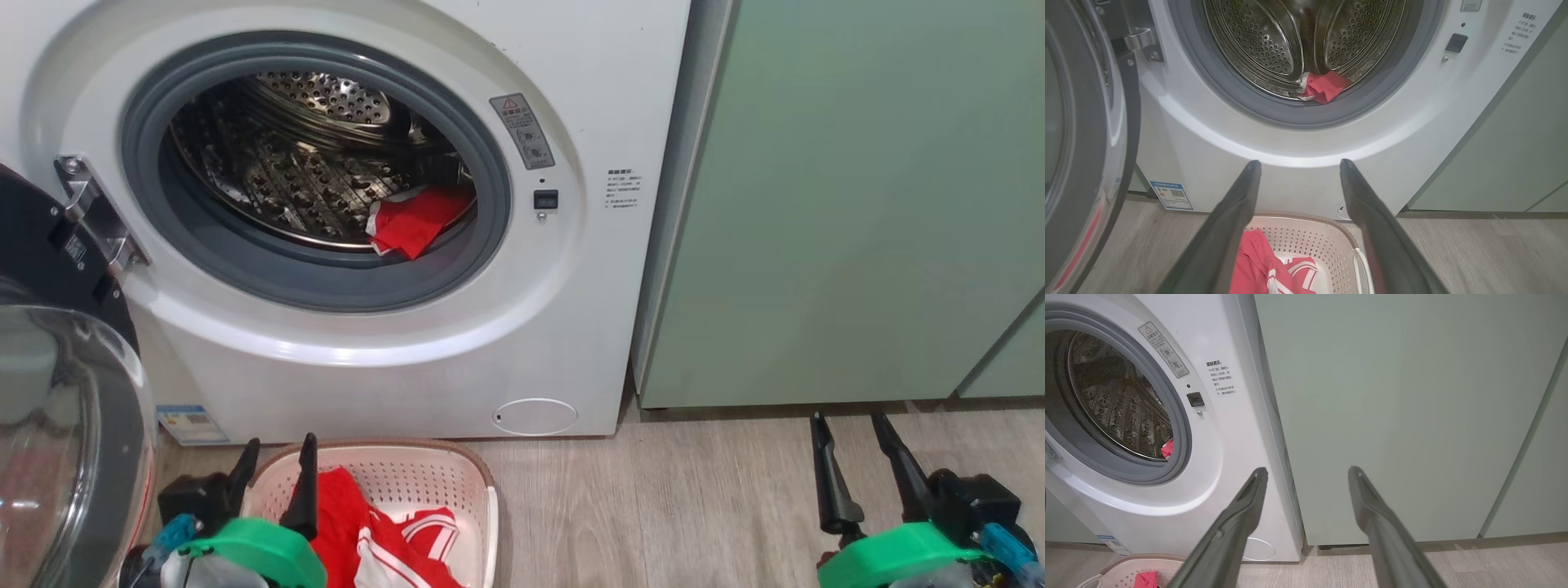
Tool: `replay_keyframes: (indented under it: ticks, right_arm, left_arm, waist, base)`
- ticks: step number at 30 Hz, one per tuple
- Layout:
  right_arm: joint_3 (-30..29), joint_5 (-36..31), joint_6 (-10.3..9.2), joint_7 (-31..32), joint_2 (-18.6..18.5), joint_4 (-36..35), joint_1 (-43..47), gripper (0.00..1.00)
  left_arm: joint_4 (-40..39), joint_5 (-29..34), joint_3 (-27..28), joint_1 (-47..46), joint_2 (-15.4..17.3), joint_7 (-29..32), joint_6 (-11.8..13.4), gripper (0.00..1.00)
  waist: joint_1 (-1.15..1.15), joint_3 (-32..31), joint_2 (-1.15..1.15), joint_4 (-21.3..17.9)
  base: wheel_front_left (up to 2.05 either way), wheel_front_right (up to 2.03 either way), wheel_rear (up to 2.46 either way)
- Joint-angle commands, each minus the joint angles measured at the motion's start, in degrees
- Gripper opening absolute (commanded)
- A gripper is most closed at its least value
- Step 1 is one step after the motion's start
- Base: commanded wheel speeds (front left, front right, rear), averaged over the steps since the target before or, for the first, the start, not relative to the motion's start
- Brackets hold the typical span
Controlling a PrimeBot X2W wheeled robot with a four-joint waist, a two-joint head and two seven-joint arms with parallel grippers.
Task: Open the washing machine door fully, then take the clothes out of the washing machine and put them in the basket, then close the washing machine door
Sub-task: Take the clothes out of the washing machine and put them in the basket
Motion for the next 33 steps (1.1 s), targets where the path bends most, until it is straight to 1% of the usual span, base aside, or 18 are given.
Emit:
replay_keyframes:
  ticks: [1, 12, 15, 16, 21, 25, 28, 29, 33]
  right_arm:
    - [1.12, -0.37, -0.04, -0.61, -0.16, -1.63, -1.03, 1.00]
    - [1.06, -0.40, -0.04, -0.61, -0.18, -1.76, -1.29, 1.00]
    - [1.35, -0.31, -0.04, -0.61, -0.42, -1.56, -1.51, 1.00]
    - [1.65, -0.15, -0.04, -0.61, -0.62, -1.34, -1.77, 1.00]
    - [2.34, 0.14, -0.04, -0.61, -1.02, -0.68, -2.68, 1.00]
    - [2.70, 0.21, -0.04, -0.61, -1.17, -0.69, -4.09, 1.00]
    - [3.03, 0.28, -0.04, -0.61, -1.22, -0.78, -5.65, 1.00]
    - [3.03, 0.28, -0.04, -0.61, -1.22, -0.78, -5.65, 1.00]
    - [3.10, 0.19, -0.04, -0.61, -1.05, -1.26, -7.90, 1.00]
  left_arm:
    - [-1.60, 0.10, 2.48, -2.91, 0.82, -0.61, -0.34, 1.00]
    - [-0.38, -0.15, 2.41, -4.14, -0.04, -0.61, -0.35, 1.00]
    - [1.85, -1.46, 0.69, -6.34, 0.19, -0.61, -0.35, 1.00]
    - [4.04, -3.39, -1.11, -8.61, 0.43, 0.41, -0.35, 1.00]
    - [7.96, -9.42, -6.91, -16.31, 2.23, 7.23, -0.35, 1.00]
    - [10.79, -14.10, -10.92, -23.81, 4.11, 14.55, -0.35, 1.00]
    - [13.07, -17.75, -12.23, -29.98, 5.56, 20.35, -0.35, 1.00]
    - [13.07, -17.75, -12.23, -29.98, 5.56, 20.35, -0.35, 1.00]
    - [16.91, -20.36, -12.87, -38.70, 8.20, 27.18, -0.35, 1.00]
  waist:
    - [0.00, 0.08, 0.00, 0.01]
    - [0.00, 1.29, 0.00, 0.01]
    - [0.00, 1.99, 0.00, -0.23]
    - [0.00, 2.56, 0.00, -0.55]
    - [0.00, 4.75, 0.00, -1.84]
    - [0.00, 8.26, 0.00, -3.32]
    - [0.00, 11.35, 0.00, -4.78]
    - [0.00, 11.35, 0.00, -4.78]
    - [0.00, 15.79, 0.00, -6.77]
  base:
    - [0.00, 0.00, 0.00]
    - [0.00, 0.00, 0.00]
    - [0.00, 0.00, 0.00]
    - [0.00, 0.00, 0.00]
    - [0.00, 0.00, 0.00]
    - [0.00, 0.00, 0.00]
    - [0.00, 0.00, 0.00]
    - [0.00, 0.00, 0.00]
    - [0.00, 0.00, 0.00]
